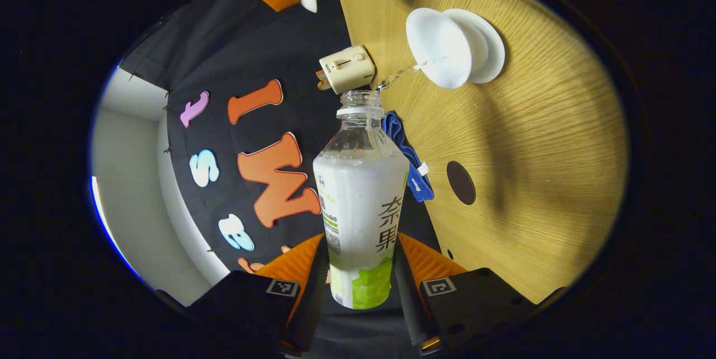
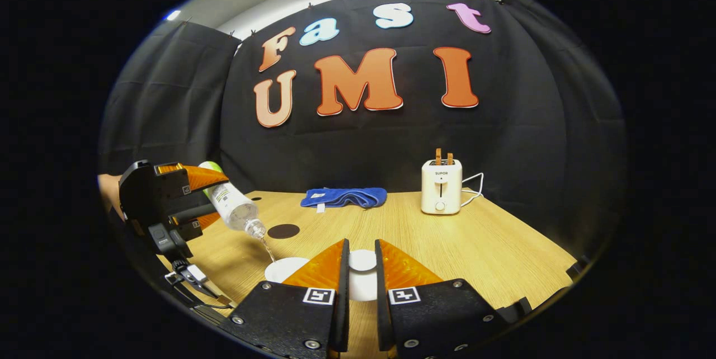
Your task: Open the teacup lid with one hand, grasp the water bottle and pour water into the teacup with the other hand; after pouring, place the water bottle on the coaster and then close the teacup lid.
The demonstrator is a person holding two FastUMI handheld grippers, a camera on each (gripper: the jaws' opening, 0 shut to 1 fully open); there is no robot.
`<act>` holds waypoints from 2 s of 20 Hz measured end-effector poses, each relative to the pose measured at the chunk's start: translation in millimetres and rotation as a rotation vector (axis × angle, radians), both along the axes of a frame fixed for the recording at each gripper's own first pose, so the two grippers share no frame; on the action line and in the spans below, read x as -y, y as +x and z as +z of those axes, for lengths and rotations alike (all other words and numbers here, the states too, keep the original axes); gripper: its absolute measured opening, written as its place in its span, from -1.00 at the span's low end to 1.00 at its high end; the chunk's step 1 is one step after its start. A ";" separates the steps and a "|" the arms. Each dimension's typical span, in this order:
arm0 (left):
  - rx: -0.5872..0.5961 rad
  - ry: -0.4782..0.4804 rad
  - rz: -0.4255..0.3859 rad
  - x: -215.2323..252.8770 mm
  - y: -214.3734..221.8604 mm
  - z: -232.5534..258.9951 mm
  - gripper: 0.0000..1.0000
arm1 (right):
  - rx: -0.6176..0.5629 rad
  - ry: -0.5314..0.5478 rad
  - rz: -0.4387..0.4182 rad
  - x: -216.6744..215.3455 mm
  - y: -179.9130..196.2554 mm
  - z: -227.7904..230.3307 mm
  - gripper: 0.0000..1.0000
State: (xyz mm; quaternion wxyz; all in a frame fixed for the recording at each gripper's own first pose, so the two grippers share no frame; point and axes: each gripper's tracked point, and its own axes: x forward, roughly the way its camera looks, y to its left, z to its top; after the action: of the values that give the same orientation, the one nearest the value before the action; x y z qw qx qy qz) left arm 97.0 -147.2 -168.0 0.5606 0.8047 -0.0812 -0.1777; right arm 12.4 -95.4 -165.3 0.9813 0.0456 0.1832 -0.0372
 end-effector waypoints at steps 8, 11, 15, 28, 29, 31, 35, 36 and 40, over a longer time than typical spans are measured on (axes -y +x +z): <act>0.047 0.043 -0.049 14.8 5.0 9.9 0.24 | -0.004 -0.025 0.014 1.6 -1.1 -1.4 -0.58; 0.060 0.069 -0.068 20.3 4.8 12.1 0.31 | -0.013 -0.023 0.023 -0.8 -1.8 -4.3 -0.58; 0.096 0.110 -0.112 30.0 3.8 18.5 0.36 | -0.017 -0.035 0.030 -1.5 -1.8 -5.3 -0.58; 0.187 0.175 -0.174 37.9 2.9 35.0 0.25 | -0.019 -0.037 0.040 -3.1 -2.0 -8.1 -0.58; 0.180 0.164 -0.171 37.1 2.2 33.0 0.25 | -0.018 -0.033 0.042 -3.8 -1.0 -7.7 -0.58; 0.146 0.140 -0.175 41.4 -4.0 20.1 0.25 | -0.019 -0.032 0.038 -3.1 -1.8 -9.2 -0.58; 0.034 0.027 -0.151 46.9 -20.8 -7.3 0.22 | -0.012 -0.022 0.040 -3.5 -1.3 -5.7 -0.58; -0.008 -0.007 -0.135 46.7 -23.2 -16.9 0.30 | -0.011 -0.018 0.040 -3.6 -1.2 -5.9 -0.58; -0.143 -0.106 -0.105 49.1 -25.8 -45.1 0.21 | -0.009 -0.016 0.039 -0.8 -1.0 -3.4 -0.58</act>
State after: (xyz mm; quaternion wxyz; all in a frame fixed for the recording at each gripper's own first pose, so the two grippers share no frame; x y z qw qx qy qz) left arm 71.2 -196.2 -213.1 0.5968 0.7537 -0.0922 -0.2595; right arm 11.4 -94.6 -168.7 0.9813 0.0342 0.1883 -0.0196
